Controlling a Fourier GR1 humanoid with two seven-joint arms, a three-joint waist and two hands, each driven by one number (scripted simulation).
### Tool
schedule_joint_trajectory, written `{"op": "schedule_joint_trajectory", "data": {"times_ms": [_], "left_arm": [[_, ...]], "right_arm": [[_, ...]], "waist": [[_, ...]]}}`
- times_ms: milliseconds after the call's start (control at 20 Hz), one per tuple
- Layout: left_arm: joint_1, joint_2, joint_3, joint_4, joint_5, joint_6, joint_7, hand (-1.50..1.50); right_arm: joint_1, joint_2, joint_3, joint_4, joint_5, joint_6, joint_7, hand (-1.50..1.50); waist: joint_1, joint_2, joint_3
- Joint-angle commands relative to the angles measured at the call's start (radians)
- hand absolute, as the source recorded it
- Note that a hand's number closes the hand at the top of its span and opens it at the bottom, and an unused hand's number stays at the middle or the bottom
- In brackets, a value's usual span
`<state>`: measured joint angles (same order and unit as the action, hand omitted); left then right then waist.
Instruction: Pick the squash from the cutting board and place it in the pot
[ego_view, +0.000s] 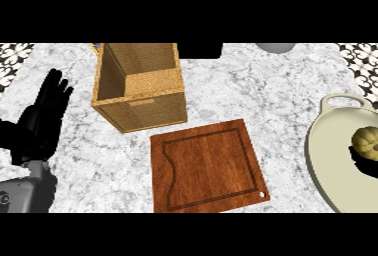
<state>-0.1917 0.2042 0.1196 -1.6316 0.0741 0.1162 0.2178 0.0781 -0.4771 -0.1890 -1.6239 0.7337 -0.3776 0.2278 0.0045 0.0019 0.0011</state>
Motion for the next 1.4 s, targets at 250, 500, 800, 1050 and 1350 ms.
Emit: {"op": "schedule_joint_trajectory", "data": {"times_ms": [250, 500, 800, 1050, 1350], "left_arm": [[-0.017, 0.036, 0.043, 0.005, 0.033, -0.036, 0.000, 0.00], [-0.036, -0.007, -0.006, -0.042, -0.009, 0.023, 0.070, 0.00], [-0.003, 0.014, 0.027, -0.048, 0.010, 0.001, 0.052, 0.00], [-0.040, -0.003, 0.008, -0.013, -0.026, 0.022, 0.044, 0.00], [-0.018, -0.032, 0.009, 0.019, -0.011, 0.004, -0.002, 0.00]], "right_arm": [[-0.150, 0.055, -0.033, 0.339, -0.280, 0.133, -0.225, -1.50], [-0.178, 0.096, -0.154, 0.352, -0.501, 0.180, -0.414, -1.50], [-0.154, 0.054, -0.318, 0.361, -0.734, 0.327, -0.507, -1.50], [-0.034, 0.004, -0.430, 0.340, -0.858, 0.452, -0.538, -1.50], [-0.004, -0.108, -0.527, 0.511, -0.937, 0.628, -0.619, -1.50]], "waist": [[0.012, 0.001, 0.001], [-0.005, -0.004, 0.002], [-0.010, -0.005, 0.000], [-0.019, -0.004, -0.001], [-0.012, -0.002, -0.001]]}}
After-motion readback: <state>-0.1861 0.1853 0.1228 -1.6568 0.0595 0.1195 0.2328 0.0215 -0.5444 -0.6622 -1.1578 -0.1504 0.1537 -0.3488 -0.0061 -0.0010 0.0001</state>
